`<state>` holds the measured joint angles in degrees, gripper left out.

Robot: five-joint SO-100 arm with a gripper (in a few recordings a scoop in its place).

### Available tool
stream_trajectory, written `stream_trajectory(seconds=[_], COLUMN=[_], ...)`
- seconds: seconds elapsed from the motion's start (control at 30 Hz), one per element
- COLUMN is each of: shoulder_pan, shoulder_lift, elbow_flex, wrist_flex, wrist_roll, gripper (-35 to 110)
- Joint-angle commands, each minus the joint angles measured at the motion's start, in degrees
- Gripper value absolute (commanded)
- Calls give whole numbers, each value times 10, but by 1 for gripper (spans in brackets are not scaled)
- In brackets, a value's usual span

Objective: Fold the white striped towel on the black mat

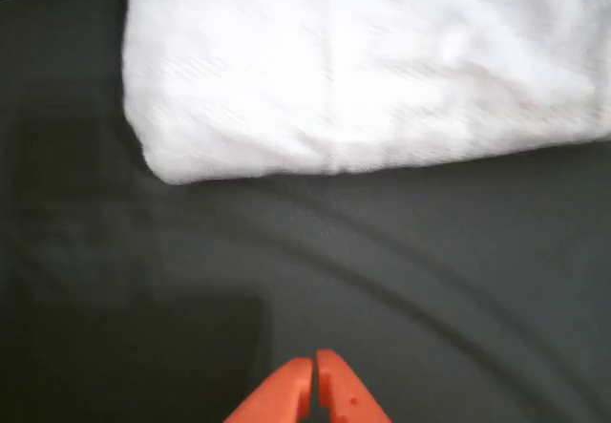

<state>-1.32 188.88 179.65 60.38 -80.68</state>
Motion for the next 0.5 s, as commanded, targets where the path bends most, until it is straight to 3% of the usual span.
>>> stream_trajectory(seconds=[0.0, 0.33, 0.47], shoulder_pan=[3, 4, 11], shoulder_lift=[19, 35, 36], elbow_flex=[12, 12, 12], wrist_flex=[39, 183, 184], wrist_roll=[-16, -25, -25], gripper=[0, 0, 1])
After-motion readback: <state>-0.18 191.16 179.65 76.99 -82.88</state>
